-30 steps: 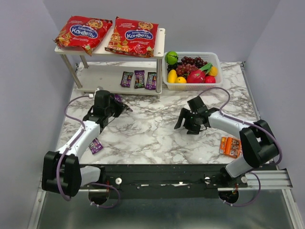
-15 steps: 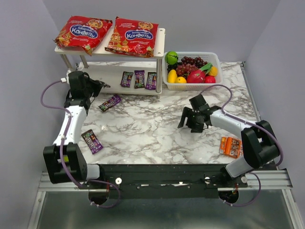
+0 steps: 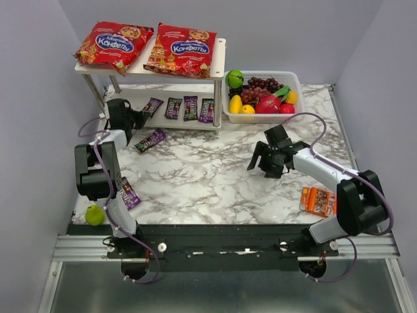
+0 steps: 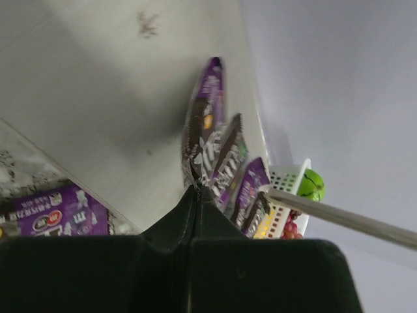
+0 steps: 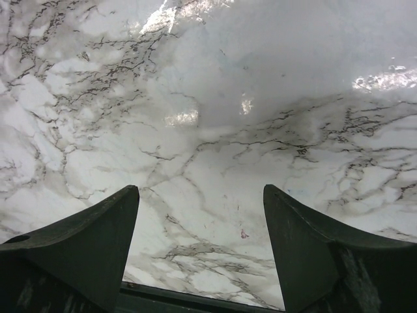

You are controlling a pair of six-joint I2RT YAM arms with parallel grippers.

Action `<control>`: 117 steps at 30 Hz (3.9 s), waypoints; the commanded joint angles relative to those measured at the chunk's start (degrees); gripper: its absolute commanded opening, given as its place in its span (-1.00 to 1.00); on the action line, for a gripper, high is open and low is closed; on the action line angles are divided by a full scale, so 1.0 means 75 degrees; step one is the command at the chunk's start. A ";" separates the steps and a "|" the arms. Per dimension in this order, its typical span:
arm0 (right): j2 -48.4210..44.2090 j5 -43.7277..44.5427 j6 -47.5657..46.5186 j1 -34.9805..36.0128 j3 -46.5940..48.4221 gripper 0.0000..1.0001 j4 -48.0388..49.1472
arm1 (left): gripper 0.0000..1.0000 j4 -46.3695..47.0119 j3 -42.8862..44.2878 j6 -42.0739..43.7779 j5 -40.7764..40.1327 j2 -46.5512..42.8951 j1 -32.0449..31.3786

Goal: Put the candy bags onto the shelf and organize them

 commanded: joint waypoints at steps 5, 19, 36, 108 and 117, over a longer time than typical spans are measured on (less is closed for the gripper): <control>-0.0807 0.0542 0.0271 -0.0175 -0.0445 0.70 -0.0272 | -1.00 0.1243 -0.0436 -0.1323 -0.0106 0.0857 -0.0057; -0.0902 0.0624 0.0295 -0.0304 -0.0714 0.69 -0.0154 | -1.00 0.1675 -0.0752 -0.2319 -0.0482 0.1219 -0.0374; -0.0726 0.0577 0.0061 -0.0503 -0.0668 0.69 -0.0037 | -0.21 0.0950 -0.0553 -0.2308 -0.1009 0.0928 -0.0573; -0.0140 -0.0255 -0.0291 -0.0913 -0.0738 0.65 0.0537 | 0.06 -0.1830 -0.1420 0.3622 0.1170 0.0200 0.1349; -0.0128 -0.0243 -0.0256 -0.0913 -0.0714 0.64 0.0549 | -0.07 -0.1535 -0.1408 0.3669 0.1370 0.0516 0.1384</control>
